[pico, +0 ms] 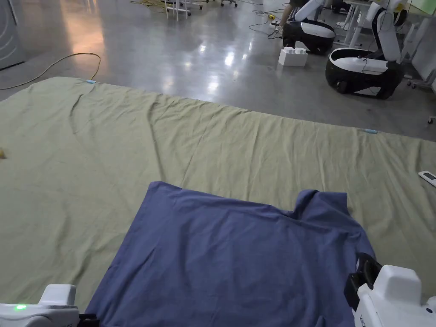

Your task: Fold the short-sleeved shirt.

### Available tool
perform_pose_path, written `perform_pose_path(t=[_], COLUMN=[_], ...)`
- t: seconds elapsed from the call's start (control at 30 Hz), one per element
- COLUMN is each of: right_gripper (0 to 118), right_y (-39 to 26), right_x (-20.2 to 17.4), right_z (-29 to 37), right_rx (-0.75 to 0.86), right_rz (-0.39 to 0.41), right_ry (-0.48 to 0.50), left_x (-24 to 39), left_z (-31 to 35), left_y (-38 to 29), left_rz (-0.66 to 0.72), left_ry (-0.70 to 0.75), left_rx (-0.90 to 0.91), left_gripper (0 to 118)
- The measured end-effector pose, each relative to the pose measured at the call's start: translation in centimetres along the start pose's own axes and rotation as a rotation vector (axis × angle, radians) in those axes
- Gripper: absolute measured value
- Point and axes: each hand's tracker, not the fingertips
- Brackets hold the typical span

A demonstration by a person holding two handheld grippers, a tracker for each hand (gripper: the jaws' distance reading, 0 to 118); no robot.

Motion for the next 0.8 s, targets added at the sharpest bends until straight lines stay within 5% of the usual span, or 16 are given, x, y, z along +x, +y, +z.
perform_pose_path(t=[0.17,0.23,0.27,0.33,0.6,0.63,0.73,0.8], right_gripper=[2,2,2,2,3,8,55,59], right_y=[-0.6,-0.9,-1.1,-1.3,-2.2,-2.6,-4.0,-5.6], right_x=[0.3,0.4,0.5,1.1,7.5,8.4,10.8,11.8], right_z=[-0.1,0.1,0.2,0.5,2.4,2.4,2.7,2.9], right_rx=[-0.023,-0.029,-0.032,-0.041,-0.228,-0.312,-0.476,-0.539], right_rz=[-0.004,-0.006,-0.004,-0.013,-0.054,-0.079,-0.083,-0.060], right_ry=[0.003,0.003,0.001,-0.004,-0.089,-0.073,-0.085,-0.088], left_x=[0.0,1.0,1.1,1.6,-0.1,-0.1,0.5,0.6], left_z=[-0.5,0.1,0.2,0.6,1.4,1.6,2.0,2.0], left_y=[0.1,0.0,0.0,-0.3,-0.5,-0.5,-0.4,-0.5], left_rz=[-0.087,-0.116,-0.116,-0.118,-0.078,-0.079,-0.088,-0.090], left_ry=[0.007,-0.026,-0.038,-0.043,-0.093,-0.093,-0.096,-0.095], left_rx=[-0.001,0.004,0.006,0.009,0.039,0.045,0.053,0.054], left_gripper=[58,41,24,14,9,9,9,9])
